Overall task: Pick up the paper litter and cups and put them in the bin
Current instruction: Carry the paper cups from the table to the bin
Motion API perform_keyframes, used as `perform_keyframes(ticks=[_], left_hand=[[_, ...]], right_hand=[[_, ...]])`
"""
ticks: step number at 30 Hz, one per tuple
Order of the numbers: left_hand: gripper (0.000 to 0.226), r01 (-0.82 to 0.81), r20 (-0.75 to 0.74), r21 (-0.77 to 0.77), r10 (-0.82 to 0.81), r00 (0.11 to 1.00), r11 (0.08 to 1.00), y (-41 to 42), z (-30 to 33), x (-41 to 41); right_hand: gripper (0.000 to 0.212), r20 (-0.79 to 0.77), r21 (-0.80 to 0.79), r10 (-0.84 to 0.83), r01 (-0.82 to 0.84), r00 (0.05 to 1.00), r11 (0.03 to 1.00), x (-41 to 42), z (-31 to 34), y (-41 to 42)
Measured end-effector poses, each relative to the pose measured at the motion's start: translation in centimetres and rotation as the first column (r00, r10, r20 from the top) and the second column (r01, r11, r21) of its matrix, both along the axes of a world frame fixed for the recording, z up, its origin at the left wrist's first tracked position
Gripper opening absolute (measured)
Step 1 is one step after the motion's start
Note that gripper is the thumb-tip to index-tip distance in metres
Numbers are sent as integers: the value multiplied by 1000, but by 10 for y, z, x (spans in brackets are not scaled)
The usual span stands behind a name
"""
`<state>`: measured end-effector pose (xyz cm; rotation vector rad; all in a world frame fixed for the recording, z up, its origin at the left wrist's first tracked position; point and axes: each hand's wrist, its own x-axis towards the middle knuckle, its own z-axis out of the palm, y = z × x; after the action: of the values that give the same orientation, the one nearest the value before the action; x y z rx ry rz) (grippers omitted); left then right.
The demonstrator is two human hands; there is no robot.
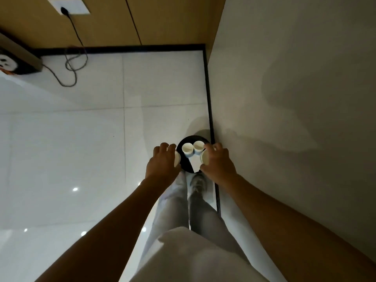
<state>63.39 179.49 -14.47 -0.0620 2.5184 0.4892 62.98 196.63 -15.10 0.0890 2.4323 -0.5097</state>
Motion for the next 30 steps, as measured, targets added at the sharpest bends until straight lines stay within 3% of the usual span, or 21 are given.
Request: perform_keyframes(ticks=[17, 23, 30], left_hand=[[64, -30, 149, 86, 17, 989, 996, 37, -280, -97], [66, -15, 200, 104, -6, 980, 994, 47, -358, -100], [78, 38, 317, 133, -78, 945, 990, 52, -402, -79]], right_hand=[[62, 94, 10, -127, 126, 987, 992, -89, -283, 23], [64, 115, 3, -35, 35, 993, 999, -104, -356, 24], [67, 187, -3, 75, -75, 980, 997, -82, -397, 32]])
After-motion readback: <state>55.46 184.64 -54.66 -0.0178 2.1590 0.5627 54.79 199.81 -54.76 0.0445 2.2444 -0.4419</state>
